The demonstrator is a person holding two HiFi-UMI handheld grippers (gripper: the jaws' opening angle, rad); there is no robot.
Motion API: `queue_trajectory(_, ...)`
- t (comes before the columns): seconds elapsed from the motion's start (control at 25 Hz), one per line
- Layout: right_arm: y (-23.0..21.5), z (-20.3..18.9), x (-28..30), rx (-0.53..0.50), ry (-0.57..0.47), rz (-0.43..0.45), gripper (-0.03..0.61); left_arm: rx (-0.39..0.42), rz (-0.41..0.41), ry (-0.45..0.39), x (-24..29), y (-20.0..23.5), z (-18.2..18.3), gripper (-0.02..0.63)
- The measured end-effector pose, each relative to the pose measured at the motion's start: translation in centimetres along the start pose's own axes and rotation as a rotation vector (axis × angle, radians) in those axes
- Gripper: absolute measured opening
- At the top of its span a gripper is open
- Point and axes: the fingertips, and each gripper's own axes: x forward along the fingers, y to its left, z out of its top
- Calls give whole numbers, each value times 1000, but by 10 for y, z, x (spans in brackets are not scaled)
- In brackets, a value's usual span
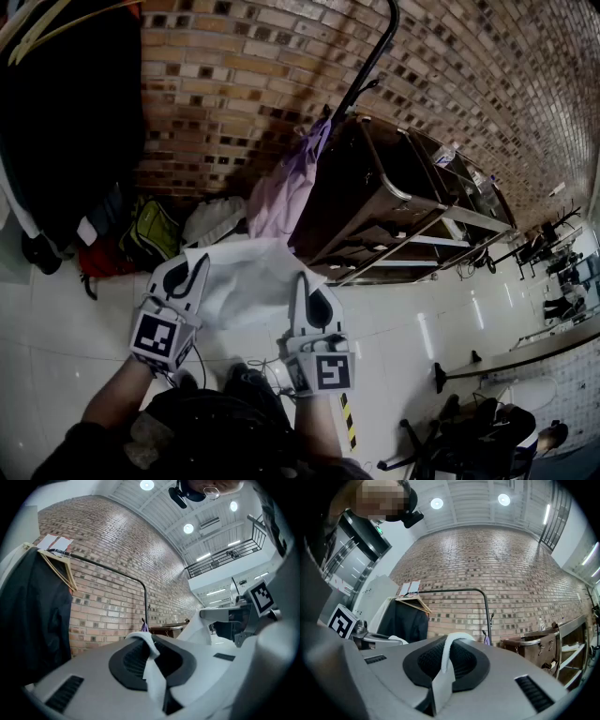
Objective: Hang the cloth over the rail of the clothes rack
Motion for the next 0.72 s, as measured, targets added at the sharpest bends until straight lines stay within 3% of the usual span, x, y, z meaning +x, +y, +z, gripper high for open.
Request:
queue_trajectory(0.28,-40,-11,27,0,-20,29,29,35,-16,10,40,-16,-3,38)
queue_trajectory(0.48,-83,-14,61,-8,-45,84,29,63,-32,-10,100,-34,2,38)
queue_trajectory(0.72,-147,-16,96,24,-75,73,29,45,-58,-4,174,-48,6,38)
